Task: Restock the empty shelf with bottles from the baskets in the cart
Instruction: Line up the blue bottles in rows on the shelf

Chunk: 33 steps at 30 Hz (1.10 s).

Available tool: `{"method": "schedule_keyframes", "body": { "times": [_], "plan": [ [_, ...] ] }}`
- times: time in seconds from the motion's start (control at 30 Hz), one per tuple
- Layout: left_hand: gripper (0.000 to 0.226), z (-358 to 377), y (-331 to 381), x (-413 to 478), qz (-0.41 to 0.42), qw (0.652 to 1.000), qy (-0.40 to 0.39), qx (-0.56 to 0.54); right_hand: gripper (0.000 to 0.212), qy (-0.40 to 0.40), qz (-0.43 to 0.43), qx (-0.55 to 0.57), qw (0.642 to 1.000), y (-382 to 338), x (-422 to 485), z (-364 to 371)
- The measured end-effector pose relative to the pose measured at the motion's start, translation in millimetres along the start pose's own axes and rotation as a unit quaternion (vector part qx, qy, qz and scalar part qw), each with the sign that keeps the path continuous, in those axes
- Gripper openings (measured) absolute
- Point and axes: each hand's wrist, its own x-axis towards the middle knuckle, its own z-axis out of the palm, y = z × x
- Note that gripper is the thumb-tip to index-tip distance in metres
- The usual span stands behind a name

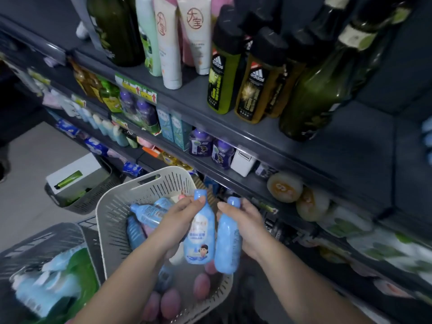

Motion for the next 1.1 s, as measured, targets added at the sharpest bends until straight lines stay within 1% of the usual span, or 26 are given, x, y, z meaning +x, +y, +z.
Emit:
{"method": "schedule_keyframes", "body": {
  "times": [0.07, 0.13, 0.17, 0.23, 0.27, 0.3, 0.4, 0.47, 0.53, 0.6, 0.73, 0.8, 0.83, 0.93, 1.03, 1.1],
  "plan": [
    [0.032, 17, 6, -1, -0.007, 1.0, -0.02, 0.011, 0.013, -0.013, -0.009, 0.037, 0.999, -12, -11, -12],
    [0.03, 34, 10, 0, -0.012, 0.998, -0.044, 0.032, 0.014, -0.02, -0.037, 0.074, 0.996, -25, -20, -28],
    [0.035, 43, 13, 1, -0.01, 0.998, -0.054, 0.043, 0.018, -0.025, -0.053, 0.082, 0.995, -31, -23, -37],
    [0.038, 63, 17, 3, -0.011, 0.995, -0.071, 0.063, 0.042, -0.05, -0.086, 0.091, 0.991, -43, -30, -56],
    [0.035, 74, 18, 4, -0.007, 0.995, -0.077, 0.064, 0.054, -0.064, -0.093, 0.094, 0.989, -48, -36, -64],
    [0.03, 88, 21, 3, -0.003, 0.995, -0.08, 0.061, 0.061, -0.069, -0.098, 0.1, 0.988, -52, -40, -74],
    [0.026, 126, 26, 3, 0.006, 0.992, -0.102, 0.07, 0.072, -0.046, -0.094, 0.115, 0.988, -68, -52, -101],
    [0.028, 150, 28, 3, 0.011, 0.989, -0.123, 0.086, 0.065, -0.041, -0.093, 0.12, 0.988, -79, -60, -121],
    [0.03, 177, 31, 1, 0.017, 0.985, -0.145, 0.095, 0.046, -0.02, -0.092, 0.139, 0.986, -96, -75, -139],
    [0.033, 207, 32, -3, 0.026, 0.982, -0.158, 0.103, 0.036, -0.023, -0.105, 0.156, 0.982, -112, -90, -156],
    [0.031, 269, 31, -13, 0.047, 0.977, -0.174, 0.114, 0.043, 0.002, -0.14, 0.108, 0.984, -138, -113, -201],
    [0.031, 296, 30, -16, 0.061, 0.973, -0.187, 0.12, 0.047, -0.007, -0.16, 0.082, 0.984, -152, -124, -225],
    [0.029, 310, 30, -19, 0.069, 0.972, -0.194, 0.117, 0.048, -0.014, -0.171, 0.086, 0.981, -159, -129, -236],
    [0.025, 351, 32, -24, 0.099, 0.966, -0.211, 0.115, 0.044, -0.02, -0.197, 0.116, 0.973, -183, -147, -267],
    [0.023, 390, 31, -24, 0.107, 0.964, -0.219, 0.104, 0.048, -0.026, -0.223, 0.09, 0.97, -207, -159, -297],
    [0.022, 410, 29, -21, 0.111, 0.964, -0.218, 0.1, 0.047, -0.008, -0.244, 0.061, 0.968, -220, -167, -315]
  ]
}}
